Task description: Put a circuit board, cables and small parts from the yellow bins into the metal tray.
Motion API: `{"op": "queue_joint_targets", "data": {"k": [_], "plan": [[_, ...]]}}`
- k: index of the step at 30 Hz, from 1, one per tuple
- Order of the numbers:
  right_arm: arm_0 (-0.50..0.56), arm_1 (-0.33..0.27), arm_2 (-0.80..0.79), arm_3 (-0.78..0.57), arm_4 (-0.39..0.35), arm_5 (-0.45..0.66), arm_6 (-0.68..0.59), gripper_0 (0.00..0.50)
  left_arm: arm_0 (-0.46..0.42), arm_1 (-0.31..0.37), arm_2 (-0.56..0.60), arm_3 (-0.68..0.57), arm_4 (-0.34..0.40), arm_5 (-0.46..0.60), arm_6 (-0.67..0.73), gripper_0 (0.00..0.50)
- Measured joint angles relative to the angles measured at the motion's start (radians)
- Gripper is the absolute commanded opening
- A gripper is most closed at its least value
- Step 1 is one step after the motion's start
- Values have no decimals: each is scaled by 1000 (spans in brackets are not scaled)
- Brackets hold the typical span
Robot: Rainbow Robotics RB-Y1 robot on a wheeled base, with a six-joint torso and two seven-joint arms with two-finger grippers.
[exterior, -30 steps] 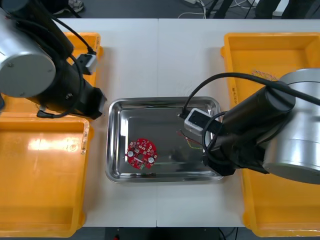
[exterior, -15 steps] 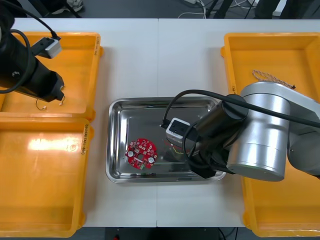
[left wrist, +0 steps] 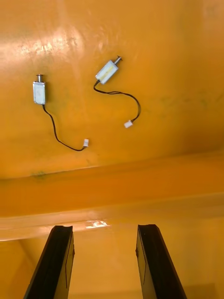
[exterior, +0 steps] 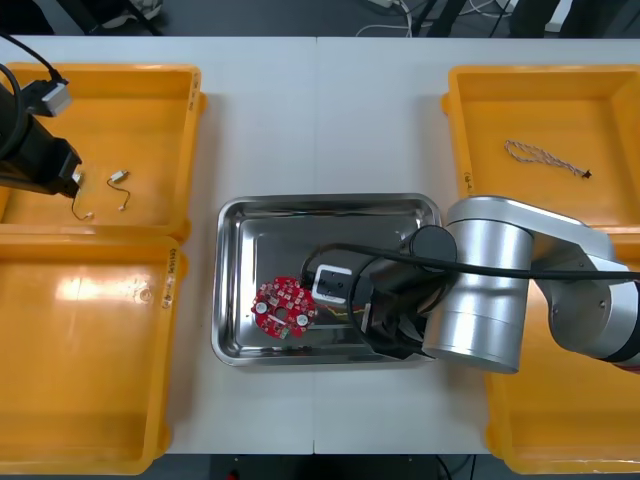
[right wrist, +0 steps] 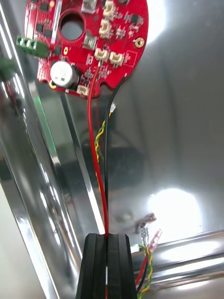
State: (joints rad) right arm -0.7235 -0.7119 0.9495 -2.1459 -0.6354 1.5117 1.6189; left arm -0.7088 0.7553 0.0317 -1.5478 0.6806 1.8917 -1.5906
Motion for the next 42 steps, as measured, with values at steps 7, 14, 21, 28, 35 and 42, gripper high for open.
{"op": "queue_joint_targets", "data": {"k": [7, 14, 21, 28, 35, 42], "plan": [[0, -2, 1, 4, 0, -1, 138, 0, -38, 0, 2, 158, -32, -115, -226, 391], [0, -7, 17, 37, 0, -25, 181, 0, -75, 0, 2, 308, -46, -247, -260, 394], [-1, -18, 49, 83, 5, -74, 183, 0, -80, 0, 2, 401, -51, -371, -291, 393], [-1, -26, 83, 118, 15, -108, 210, 0, -80, 0, 2, 460, -51, -443, -539, 394], [-1, -42, 116, 121, 39, -132, 210, 0, -80, 0, -15, 510, -49, -546, -585, 394], [-2, -43, 116, 121, 45, -132, 210, 491, -80, 0, -44, 535, -49, -581, -585, 391]]}}
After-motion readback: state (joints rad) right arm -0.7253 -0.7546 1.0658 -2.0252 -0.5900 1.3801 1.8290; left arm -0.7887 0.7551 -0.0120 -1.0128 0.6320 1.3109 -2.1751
